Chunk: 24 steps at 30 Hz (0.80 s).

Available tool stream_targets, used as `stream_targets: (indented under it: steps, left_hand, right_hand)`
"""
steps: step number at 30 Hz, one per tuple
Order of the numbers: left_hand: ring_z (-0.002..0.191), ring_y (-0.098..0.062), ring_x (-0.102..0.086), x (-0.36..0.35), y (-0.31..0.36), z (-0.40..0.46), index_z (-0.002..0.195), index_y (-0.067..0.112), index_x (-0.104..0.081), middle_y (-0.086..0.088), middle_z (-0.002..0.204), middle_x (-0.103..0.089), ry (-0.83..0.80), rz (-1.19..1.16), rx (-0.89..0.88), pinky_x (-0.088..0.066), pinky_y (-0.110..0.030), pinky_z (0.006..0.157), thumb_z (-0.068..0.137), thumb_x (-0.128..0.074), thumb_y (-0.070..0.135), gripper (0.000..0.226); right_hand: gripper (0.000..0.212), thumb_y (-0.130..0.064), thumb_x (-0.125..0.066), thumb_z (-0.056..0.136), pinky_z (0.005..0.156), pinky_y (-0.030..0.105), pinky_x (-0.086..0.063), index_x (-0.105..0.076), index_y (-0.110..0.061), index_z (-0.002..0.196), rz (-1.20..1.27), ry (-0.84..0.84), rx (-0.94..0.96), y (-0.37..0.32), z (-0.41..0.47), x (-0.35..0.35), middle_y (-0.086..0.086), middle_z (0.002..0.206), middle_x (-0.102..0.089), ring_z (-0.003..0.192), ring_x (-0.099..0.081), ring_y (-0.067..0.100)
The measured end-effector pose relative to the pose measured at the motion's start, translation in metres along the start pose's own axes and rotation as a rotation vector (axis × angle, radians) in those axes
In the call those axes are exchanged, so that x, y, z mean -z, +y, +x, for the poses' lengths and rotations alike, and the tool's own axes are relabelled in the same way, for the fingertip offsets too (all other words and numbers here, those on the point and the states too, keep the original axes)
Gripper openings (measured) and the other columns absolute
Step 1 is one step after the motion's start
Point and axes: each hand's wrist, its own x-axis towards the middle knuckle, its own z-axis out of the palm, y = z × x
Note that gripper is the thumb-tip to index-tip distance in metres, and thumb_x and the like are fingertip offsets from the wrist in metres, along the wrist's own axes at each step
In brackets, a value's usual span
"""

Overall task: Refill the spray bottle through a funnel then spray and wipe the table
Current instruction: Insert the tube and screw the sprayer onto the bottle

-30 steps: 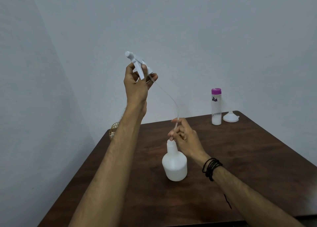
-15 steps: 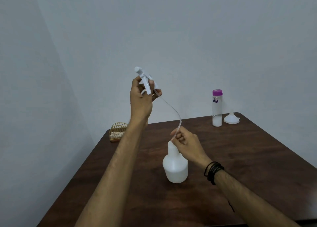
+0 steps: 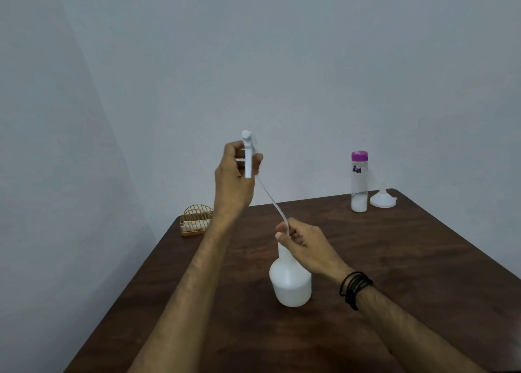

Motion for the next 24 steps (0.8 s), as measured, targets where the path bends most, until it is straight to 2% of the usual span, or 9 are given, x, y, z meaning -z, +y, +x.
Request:
stream_targets:
  steps: [3, 6, 9, 11, 14, 16, 18, 21, 24]
  left_hand:
    - [0.086, -0.008, -0.068, -0.016, -0.015, -0.028, 0.116, 0.015, -0.06, 0.003, 0.097, -0.069, -0.163, -0.028, 0.044, -0.055, -0.018, 0.072, 0.098, -0.059, 0.021, 0.019]
    - [0.084, -0.002, -0.066, -0.031, -0.036, -0.065, 0.112, 0.015, -0.063, 0.004, 0.095, -0.069, -0.208, -0.011, 0.071, -0.049, -0.011, 0.065, 0.097, -0.062, 0.02, 0.016]
    - [0.084, -0.001, -0.068, -0.039, -0.055, -0.089, 0.11, 0.011, -0.062, 0.005, 0.092, -0.068, -0.216, -0.047, 0.086, -0.051, -0.012, 0.065, 0.096, -0.064, 0.012, 0.014]
    - [0.088, -0.003, -0.069, -0.042, -0.064, -0.098, 0.115, 0.009, -0.062, 0.003, 0.096, -0.069, -0.215, -0.052, 0.087, -0.053, -0.014, 0.069, 0.095, -0.065, 0.011, 0.02]
    - [0.096, -0.006, -0.068, -0.046, -0.07, -0.11, 0.123, 0.011, -0.061, 0.003, 0.105, -0.069, -0.222, -0.069, 0.075, -0.054, -0.015, 0.075, 0.095, -0.066, 0.014, 0.029]
    - [0.102, -0.006, -0.067, -0.049, -0.073, -0.116, 0.127, 0.011, -0.061, 0.004, 0.111, -0.068, -0.197, -0.072, 0.053, -0.054, -0.014, 0.079, 0.094, -0.066, 0.013, 0.033]
    - [0.103, -0.004, -0.066, -0.052, -0.076, -0.12, 0.127, 0.013, -0.061, 0.005, 0.113, -0.068, -0.164, -0.066, 0.047, -0.054, -0.015, 0.081, 0.093, -0.068, 0.013, 0.034]
    - [0.103, -0.007, -0.067, -0.056, -0.081, -0.124, 0.127, 0.015, -0.061, 0.004, 0.114, -0.069, -0.126, -0.064, 0.066, -0.057, -0.02, 0.082, 0.093, -0.069, 0.018, 0.035]
    - [0.101, -0.005, -0.068, -0.057, -0.082, -0.126, 0.126, 0.023, -0.06, 0.006, 0.111, -0.07, -0.118, -0.097, 0.096, -0.057, -0.019, 0.079, 0.093, -0.069, 0.019, 0.035]
  right_hand:
    - [0.035, -0.053, -0.057, 0.095, 0.083, 0.025, -0.056, -0.065, -0.024, 0.112, 0.023, -0.043, -0.014, 0.003, -0.004, -0.008, -0.011, 0.105, -0.069, 0.095, -0.066, 0.002]
    - [0.052, -0.064, -0.063, 0.085, 0.077, 0.026, -0.056, -0.058, -0.026, 0.119, 0.04, -0.08, -0.041, 0.009, -0.01, -0.016, -0.01, 0.103, -0.069, 0.089, -0.067, 0.005]
    - [0.064, -0.05, -0.07, 0.087, 0.089, 0.029, -0.057, -0.043, -0.025, 0.14, 0.048, -0.065, -0.062, 0.018, -0.014, -0.025, -0.007, 0.12, -0.068, 0.102, -0.068, 0.007]
    - [0.063, -0.042, -0.07, 0.089, 0.094, 0.033, -0.058, -0.043, -0.026, 0.143, 0.11, -0.044, -0.091, 0.021, -0.015, -0.029, -0.006, 0.123, -0.069, 0.108, -0.068, 0.008]
    - [0.053, -0.024, -0.069, 0.093, 0.09, 0.023, -0.058, -0.048, -0.023, 0.141, 0.148, -0.028, -0.086, 0.024, -0.019, -0.035, -0.011, 0.112, -0.071, 0.103, -0.069, 0.004]
    - [0.051, -0.016, -0.067, 0.094, 0.088, 0.022, -0.057, -0.049, -0.021, 0.141, 0.144, -0.001, -0.087, 0.027, -0.021, -0.039, -0.011, 0.11, -0.071, 0.102, -0.069, 0.004]
    - [0.047, -0.016, -0.067, 0.093, 0.087, 0.029, -0.06, -0.053, -0.02, 0.138, 0.138, 0.037, -0.095, 0.032, -0.022, -0.044, -0.009, 0.108, -0.073, 0.099, -0.07, 0.005]
    - [0.046, -0.028, -0.065, 0.088, 0.079, 0.036, -0.062, -0.057, -0.021, 0.133, 0.136, 0.075, -0.105, 0.04, -0.024, -0.05, -0.009, 0.1, -0.075, 0.091, -0.072, 0.006]
    - [0.044, -0.024, -0.067, 0.09, 0.079, 0.03, -0.061, -0.054, -0.024, 0.132, 0.124, 0.098, -0.091, 0.042, -0.026, -0.055, -0.011, 0.1, -0.073, 0.091, -0.07, 0.005]
